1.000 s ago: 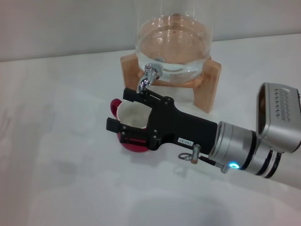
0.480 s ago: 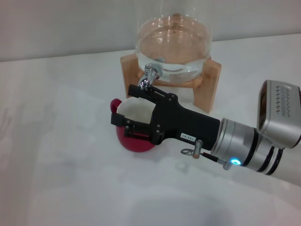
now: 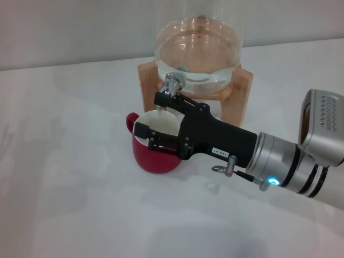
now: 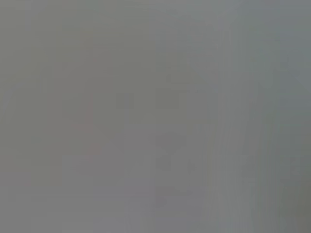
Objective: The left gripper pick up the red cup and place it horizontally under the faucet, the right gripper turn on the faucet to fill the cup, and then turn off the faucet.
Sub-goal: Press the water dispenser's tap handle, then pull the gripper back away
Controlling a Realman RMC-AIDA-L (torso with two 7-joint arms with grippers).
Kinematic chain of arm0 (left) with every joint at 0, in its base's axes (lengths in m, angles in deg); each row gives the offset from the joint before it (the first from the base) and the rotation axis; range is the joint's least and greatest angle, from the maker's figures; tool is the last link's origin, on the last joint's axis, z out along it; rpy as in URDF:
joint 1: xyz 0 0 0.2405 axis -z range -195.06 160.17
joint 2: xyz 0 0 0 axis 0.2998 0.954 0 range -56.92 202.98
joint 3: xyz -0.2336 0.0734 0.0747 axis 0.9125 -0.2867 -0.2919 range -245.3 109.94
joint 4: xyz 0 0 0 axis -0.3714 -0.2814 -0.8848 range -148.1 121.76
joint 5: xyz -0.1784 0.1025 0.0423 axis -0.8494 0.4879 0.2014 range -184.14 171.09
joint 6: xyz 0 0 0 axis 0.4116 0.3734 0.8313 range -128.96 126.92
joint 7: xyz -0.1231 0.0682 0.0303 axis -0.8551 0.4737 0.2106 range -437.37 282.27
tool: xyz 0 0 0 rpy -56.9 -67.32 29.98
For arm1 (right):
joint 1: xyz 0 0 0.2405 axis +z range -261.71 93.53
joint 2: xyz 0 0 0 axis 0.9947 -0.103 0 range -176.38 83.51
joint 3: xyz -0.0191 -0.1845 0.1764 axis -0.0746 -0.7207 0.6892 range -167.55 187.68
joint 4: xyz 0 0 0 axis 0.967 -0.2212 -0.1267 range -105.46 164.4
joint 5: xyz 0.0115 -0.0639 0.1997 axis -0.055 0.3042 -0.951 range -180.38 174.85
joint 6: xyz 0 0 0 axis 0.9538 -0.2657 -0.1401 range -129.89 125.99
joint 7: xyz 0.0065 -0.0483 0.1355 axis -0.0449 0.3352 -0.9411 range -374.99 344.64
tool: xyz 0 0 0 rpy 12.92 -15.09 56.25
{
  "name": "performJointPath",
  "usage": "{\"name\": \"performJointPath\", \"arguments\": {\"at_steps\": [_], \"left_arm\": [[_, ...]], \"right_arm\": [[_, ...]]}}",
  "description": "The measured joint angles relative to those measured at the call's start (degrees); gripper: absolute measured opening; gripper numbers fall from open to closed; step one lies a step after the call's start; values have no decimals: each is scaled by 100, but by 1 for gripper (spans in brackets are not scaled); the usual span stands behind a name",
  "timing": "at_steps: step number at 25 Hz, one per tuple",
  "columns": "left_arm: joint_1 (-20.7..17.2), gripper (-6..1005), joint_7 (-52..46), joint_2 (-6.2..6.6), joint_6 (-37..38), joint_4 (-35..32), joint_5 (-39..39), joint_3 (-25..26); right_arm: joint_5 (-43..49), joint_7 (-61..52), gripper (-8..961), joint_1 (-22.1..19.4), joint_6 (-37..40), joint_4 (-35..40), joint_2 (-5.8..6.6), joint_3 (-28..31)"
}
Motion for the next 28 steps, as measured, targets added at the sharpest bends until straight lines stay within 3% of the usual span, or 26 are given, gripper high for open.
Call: {"name": "performJointPath", "arguments": {"at_steps": [28], "left_arm": [[83, 890, 3, 0, -36, 0, 0, 0]], "right_arm": [[26, 24, 868, -141, -39, 15, 17, 147]]}}
